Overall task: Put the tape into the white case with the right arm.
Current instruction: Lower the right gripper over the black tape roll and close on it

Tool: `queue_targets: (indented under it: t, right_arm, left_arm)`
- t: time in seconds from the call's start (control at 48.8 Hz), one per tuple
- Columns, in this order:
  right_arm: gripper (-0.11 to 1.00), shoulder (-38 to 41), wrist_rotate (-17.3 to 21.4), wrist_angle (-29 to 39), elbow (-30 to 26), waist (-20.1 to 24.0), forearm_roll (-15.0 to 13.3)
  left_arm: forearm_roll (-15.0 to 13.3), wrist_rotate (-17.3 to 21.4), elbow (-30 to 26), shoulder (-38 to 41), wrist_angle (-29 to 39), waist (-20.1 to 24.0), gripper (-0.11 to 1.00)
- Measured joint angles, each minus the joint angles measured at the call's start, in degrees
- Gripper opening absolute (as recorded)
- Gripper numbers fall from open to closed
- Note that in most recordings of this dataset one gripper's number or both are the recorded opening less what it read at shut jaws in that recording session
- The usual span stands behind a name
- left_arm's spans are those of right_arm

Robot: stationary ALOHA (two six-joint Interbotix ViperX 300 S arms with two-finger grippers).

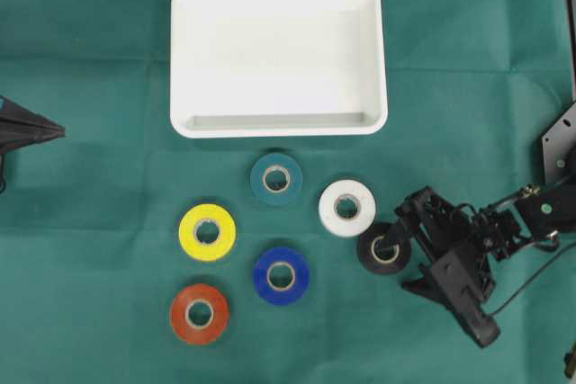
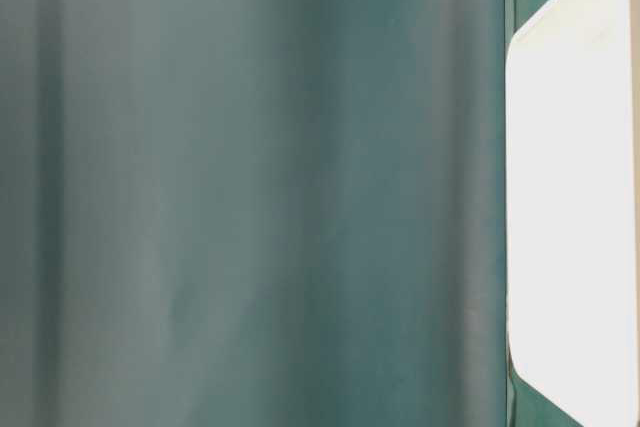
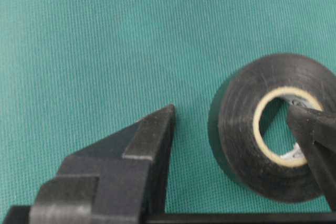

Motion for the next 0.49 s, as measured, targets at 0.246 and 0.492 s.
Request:
queue_targets:
  t: [0.246, 0.492]
  right_arm:
    - [0.4, 0.1, 0.2, 0.7, -0.3, -0.6, 0.0]
    - [0.03, 0.1, -0.1, 0.9, -0.5, -1.5, 0.1]
  left_arm:
    - [0.0, -0.1, 0.2, 0.0, 0.0, 0.0, 0.0]
    - [0.0, 0.0, 0.2, -0.1, 0.0, -0.1, 0.0]
